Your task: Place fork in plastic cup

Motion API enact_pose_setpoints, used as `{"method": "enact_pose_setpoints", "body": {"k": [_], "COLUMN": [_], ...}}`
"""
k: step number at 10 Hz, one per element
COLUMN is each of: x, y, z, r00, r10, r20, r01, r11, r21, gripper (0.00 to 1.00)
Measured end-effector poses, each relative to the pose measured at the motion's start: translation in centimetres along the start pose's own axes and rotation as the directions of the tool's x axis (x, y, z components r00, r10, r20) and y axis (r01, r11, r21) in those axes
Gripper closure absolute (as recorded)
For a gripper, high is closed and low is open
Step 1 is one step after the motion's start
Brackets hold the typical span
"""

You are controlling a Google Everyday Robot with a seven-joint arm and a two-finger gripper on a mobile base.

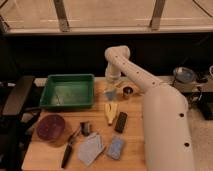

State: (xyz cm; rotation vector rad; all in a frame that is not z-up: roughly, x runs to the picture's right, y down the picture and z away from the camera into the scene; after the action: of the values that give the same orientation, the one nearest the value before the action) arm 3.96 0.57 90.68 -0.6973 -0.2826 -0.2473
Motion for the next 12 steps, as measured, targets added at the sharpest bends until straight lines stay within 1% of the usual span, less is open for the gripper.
{"method": "enact_pose_setpoints", "body": {"k": [3,6,7,9,11,12], "x": [0.2,0.3,0.3,0.4,0.3,0.3], "y": [-0.1,-0.5,-0.4,-0.4,-0.3,-0.3], "z": [0.5,0.9,1.0,1.1,1.2,1.3], "r00": [1.000,1.000,0.999,0.999,0.999,0.999], "r10": [0.007,-0.001,-0.003,-0.008,-0.010,-0.012], "r20": [0.014,0.030,0.034,0.041,0.043,0.042], "r01": [-0.007,0.002,0.004,0.009,0.011,0.014], "r11": [1.000,1.000,1.000,1.000,1.000,0.999], "r21": [-0.009,-0.016,-0.019,-0.024,-0.028,-0.031], "gripper": [1.00,1.00,0.97,0.76,0.58,0.46]}}
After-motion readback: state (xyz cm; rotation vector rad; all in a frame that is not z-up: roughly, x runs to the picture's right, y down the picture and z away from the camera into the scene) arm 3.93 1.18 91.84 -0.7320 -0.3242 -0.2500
